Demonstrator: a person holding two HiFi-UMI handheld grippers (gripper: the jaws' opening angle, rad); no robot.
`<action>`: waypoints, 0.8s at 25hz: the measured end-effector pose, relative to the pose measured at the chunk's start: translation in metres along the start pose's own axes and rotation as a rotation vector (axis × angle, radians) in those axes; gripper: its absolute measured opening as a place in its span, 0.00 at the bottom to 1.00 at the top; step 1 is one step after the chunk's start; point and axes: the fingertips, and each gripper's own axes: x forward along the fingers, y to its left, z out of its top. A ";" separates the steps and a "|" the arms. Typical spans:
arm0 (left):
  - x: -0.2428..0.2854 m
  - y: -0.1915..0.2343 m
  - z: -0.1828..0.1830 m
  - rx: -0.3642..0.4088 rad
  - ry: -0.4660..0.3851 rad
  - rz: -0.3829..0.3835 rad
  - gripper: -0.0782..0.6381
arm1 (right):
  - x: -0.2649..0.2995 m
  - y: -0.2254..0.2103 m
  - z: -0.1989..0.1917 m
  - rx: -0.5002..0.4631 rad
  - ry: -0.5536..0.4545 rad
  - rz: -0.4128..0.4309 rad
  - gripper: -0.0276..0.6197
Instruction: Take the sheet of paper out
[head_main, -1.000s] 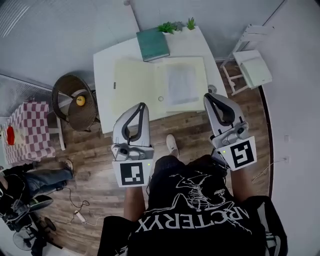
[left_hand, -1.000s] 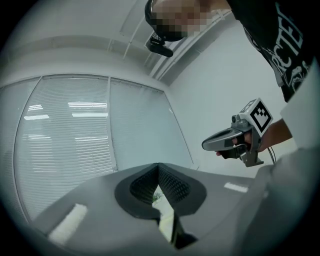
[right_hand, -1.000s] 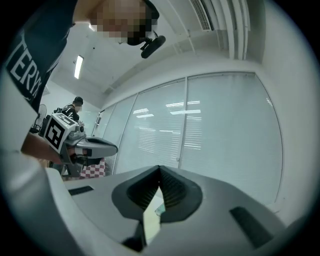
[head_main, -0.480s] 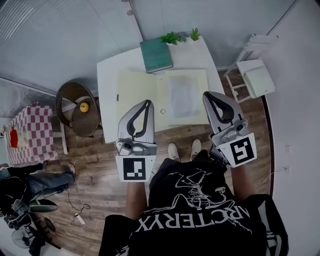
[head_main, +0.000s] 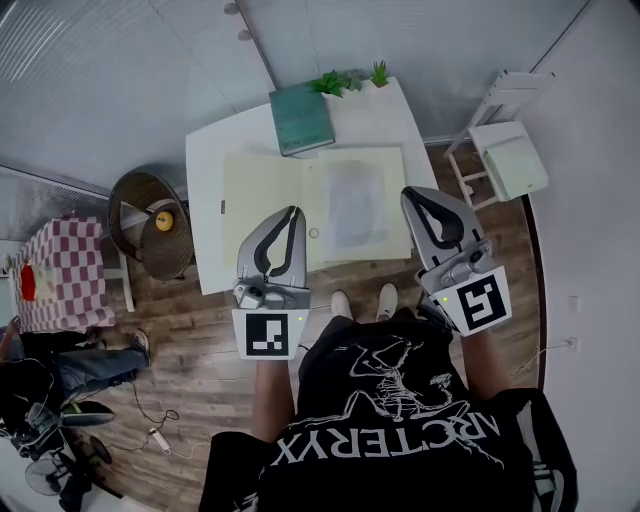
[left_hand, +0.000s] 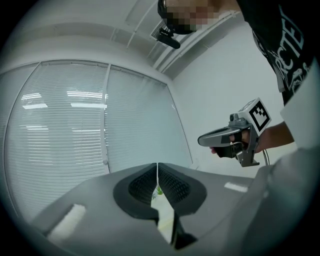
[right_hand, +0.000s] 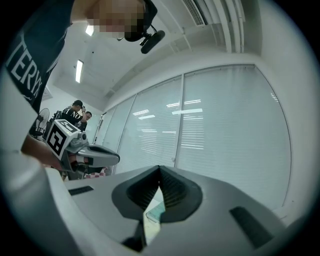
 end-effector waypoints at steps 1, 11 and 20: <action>0.003 0.000 -0.002 -0.016 0.008 -0.003 0.13 | 0.000 -0.002 0.000 -0.003 0.002 0.000 0.06; 0.025 0.005 0.002 -0.021 -0.055 -0.006 0.59 | -0.001 -0.020 -0.005 0.002 0.009 -0.013 0.06; 0.041 0.020 -0.048 -0.104 0.062 -0.022 0.79 | 0.003 -0.021 -0.014 0.007 0.035 -0.007 0.06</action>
